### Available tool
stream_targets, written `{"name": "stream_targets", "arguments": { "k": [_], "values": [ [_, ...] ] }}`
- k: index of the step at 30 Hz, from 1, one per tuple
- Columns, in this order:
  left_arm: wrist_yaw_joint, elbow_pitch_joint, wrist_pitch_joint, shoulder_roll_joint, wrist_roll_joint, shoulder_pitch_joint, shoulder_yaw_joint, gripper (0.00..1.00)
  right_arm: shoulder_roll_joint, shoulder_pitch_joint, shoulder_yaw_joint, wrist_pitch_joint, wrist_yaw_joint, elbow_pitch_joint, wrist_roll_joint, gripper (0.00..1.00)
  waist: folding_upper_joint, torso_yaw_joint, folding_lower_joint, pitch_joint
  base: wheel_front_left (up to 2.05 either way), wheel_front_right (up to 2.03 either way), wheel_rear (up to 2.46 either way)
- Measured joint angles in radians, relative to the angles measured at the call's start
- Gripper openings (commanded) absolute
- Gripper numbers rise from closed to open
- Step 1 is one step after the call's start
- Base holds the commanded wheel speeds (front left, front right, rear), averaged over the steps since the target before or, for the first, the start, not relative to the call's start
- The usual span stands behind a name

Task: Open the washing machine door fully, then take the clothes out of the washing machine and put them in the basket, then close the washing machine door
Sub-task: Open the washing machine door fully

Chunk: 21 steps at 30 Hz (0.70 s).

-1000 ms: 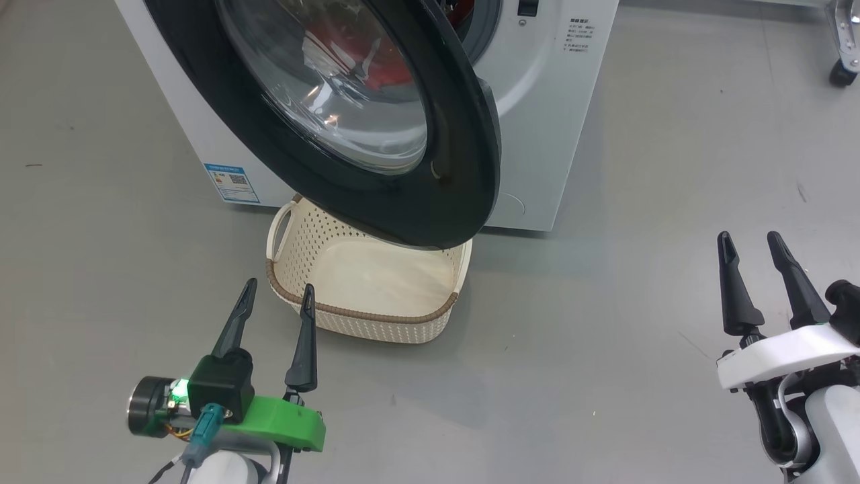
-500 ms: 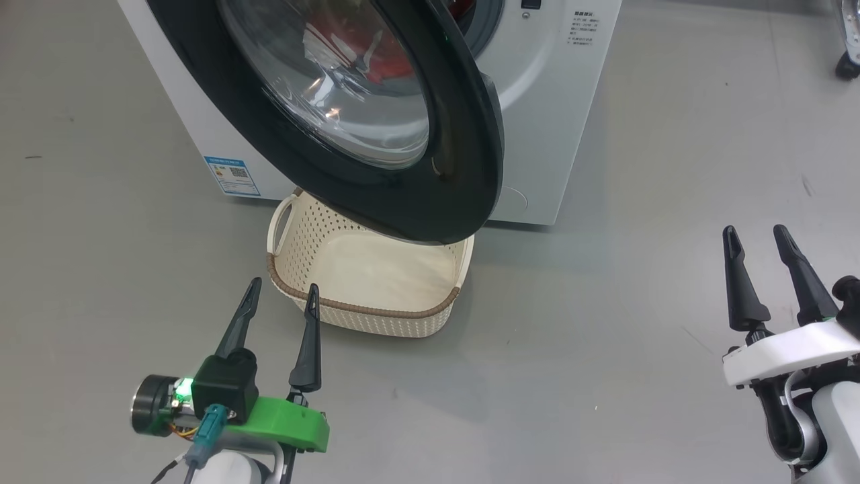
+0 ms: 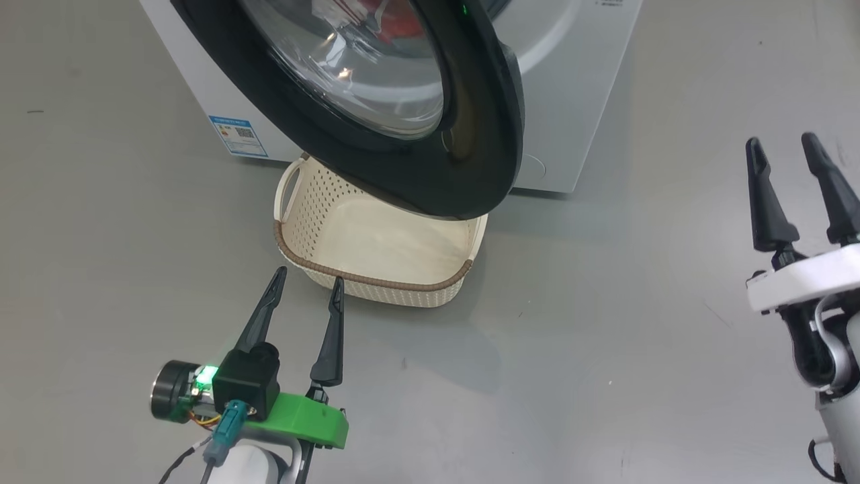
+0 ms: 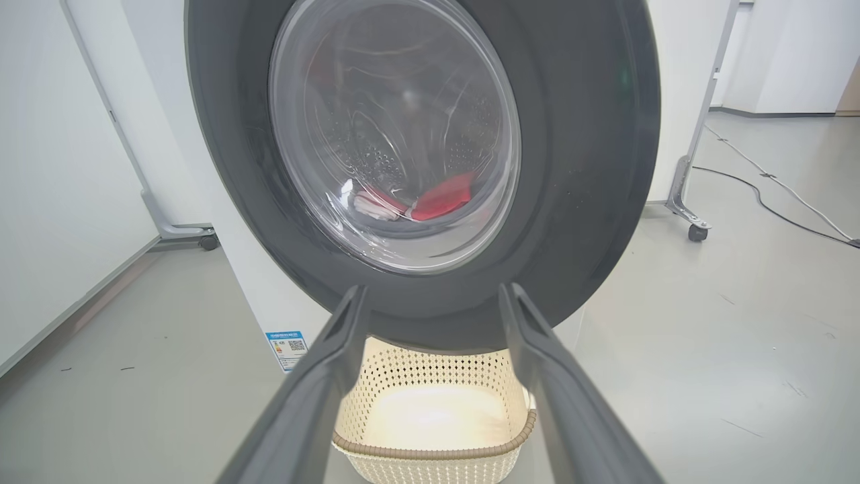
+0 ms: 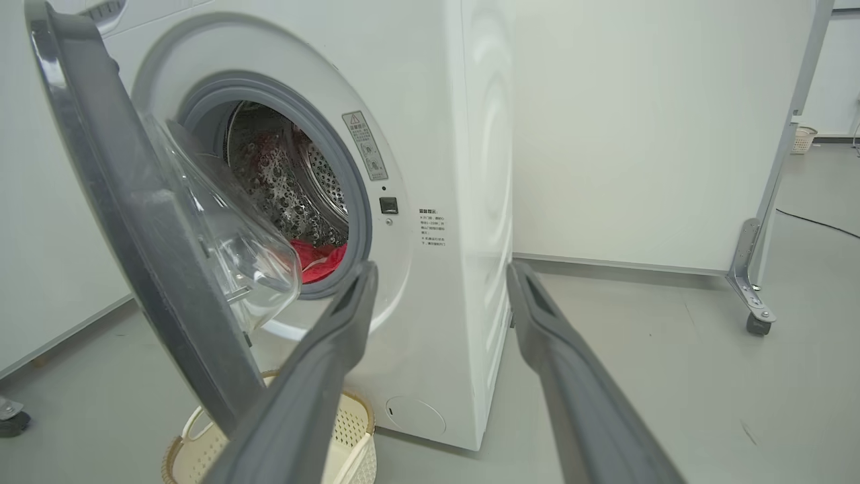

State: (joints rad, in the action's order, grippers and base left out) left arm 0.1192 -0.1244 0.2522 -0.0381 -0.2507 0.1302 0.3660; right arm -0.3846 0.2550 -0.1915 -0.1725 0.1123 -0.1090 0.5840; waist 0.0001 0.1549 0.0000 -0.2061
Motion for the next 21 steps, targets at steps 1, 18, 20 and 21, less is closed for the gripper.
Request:
{"name": "stream_targets", "arguments": {
  "k": [1,18,20,21],
  "values": [
    [0.000,0.001,0.000,0.000,0.000,0.004,0.004,1.00,-0.002,0.016,0.003,0.008,0.000,0.005,0.013,1.00,-0.0001,0.003,0.0000,-0.007,0.00,0.00,0.00],
    [0.000,0.034,0.000,0.000,-0.029,0.067,0.071,1.00,-0.013,0.289,0.050,0.195,0.004,0.020,0.263,0.00,0.0000,0.085,0.0000,-0.145,0.00,0.00,0.00],
    [0.000,0.035,0.000,0.000,-0.032,0.075,0.078,1.00,0.014,0.304,0.068,0.228,0.004,0.008,0.345,0.00,-0.0001,0.098,0.0000,-0.157,0.00,0.00,0.00],
    [0.000,0.038,0.000,0.000,-0.041,0.079,0.081,1.00,0.028,0.311,0.071,0.248,0.004,-0.001,0.379,0.00,0.0000,0.104,0.0000,-0.162,0.00,0.00,0.00]
  ]
}}
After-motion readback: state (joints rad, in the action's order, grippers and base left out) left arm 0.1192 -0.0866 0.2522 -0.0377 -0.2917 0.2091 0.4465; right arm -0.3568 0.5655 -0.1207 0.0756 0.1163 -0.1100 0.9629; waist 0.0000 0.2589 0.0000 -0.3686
